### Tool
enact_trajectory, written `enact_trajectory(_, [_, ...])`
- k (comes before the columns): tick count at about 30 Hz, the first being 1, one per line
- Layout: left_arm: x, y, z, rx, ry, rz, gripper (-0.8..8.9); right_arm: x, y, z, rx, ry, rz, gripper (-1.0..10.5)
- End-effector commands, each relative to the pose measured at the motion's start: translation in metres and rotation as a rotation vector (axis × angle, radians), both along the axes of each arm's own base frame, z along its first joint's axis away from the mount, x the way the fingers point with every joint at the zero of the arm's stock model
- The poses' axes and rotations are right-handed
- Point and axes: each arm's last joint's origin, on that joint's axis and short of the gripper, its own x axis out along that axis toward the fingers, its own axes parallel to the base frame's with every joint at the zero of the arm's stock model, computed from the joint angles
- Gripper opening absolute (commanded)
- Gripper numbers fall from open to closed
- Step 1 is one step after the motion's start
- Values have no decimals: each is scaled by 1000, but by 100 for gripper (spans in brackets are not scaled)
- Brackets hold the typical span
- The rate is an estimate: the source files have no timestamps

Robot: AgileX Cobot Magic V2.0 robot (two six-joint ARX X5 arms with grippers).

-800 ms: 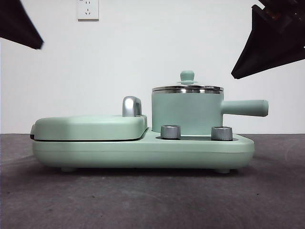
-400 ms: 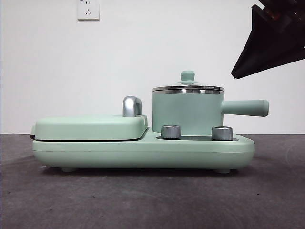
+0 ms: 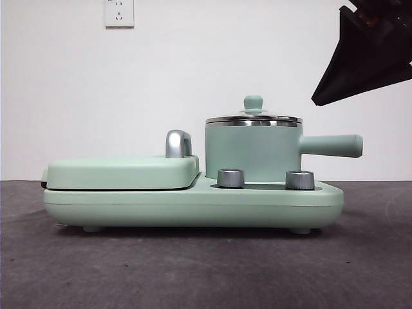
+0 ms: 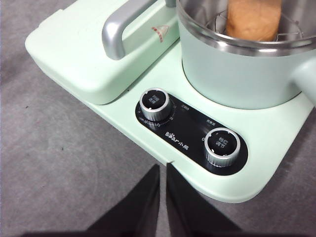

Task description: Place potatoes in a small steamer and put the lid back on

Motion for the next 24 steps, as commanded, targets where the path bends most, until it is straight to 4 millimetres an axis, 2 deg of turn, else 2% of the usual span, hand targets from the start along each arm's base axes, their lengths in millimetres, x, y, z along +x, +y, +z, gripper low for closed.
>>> enact_trajectory(1, [1,0,-6,11,14,1,6,1,2,3,10,-11,6,19])
enact_trajectory(17, [1,0,-5,11,4,1,6,1,2,3,11,-18,6,19])
enact_trajectory(20, [1,0,-5,11,4,1,6,-1,-3,7,-69,-115,10,19])
enact_trajectory(24, [1,0,-5,11,4,1,6,-8,-26,7,-87,-279,-119,19])
